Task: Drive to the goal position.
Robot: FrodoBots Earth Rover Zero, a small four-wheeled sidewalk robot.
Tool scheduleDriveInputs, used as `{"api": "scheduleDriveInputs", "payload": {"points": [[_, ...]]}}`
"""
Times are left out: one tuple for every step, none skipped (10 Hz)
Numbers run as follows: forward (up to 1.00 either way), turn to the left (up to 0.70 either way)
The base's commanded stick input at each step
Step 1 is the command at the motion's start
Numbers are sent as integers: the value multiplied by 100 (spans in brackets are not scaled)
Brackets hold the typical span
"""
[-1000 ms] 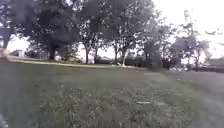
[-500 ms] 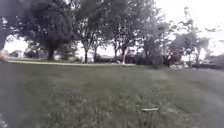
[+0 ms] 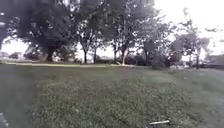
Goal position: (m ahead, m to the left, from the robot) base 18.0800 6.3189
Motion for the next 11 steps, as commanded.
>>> {"api": "scheduleDriveInputs", "payload": {"points": [[70,0],[70,0],[70,0],[70,0],[70,0],[70,0],[70,0],[70,0],[70,0],[70,0],[70,0]]}}
